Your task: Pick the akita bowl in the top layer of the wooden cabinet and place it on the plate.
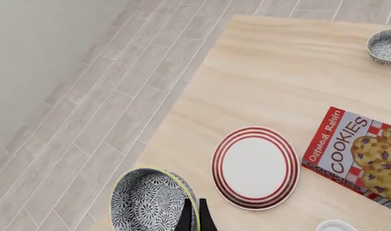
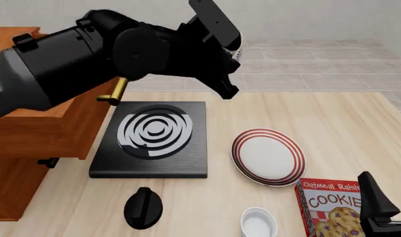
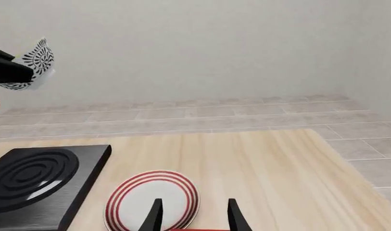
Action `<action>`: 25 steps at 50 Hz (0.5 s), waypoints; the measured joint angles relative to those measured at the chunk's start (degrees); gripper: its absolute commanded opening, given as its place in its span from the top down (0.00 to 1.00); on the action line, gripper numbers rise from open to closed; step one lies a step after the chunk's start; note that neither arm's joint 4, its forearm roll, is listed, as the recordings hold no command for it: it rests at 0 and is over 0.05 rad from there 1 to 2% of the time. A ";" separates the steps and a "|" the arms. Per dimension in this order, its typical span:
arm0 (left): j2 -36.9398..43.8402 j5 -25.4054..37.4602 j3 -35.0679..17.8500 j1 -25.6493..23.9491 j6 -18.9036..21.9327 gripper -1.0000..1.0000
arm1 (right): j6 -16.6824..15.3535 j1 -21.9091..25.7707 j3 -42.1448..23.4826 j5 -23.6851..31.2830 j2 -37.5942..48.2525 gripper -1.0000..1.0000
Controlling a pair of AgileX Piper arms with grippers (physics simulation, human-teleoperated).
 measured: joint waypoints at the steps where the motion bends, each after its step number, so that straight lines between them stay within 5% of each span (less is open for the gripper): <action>1: 0.14 -0.21 0.18 -0.14 0.04 1.00 | 0.03 0.01 -0.01 0.01 -0.01 0.00; 25: 4.00 -4.96 3.84 -2.59 0.30 1.00 | 0.64 0.00 -0.04 0.04 -0.07 0.00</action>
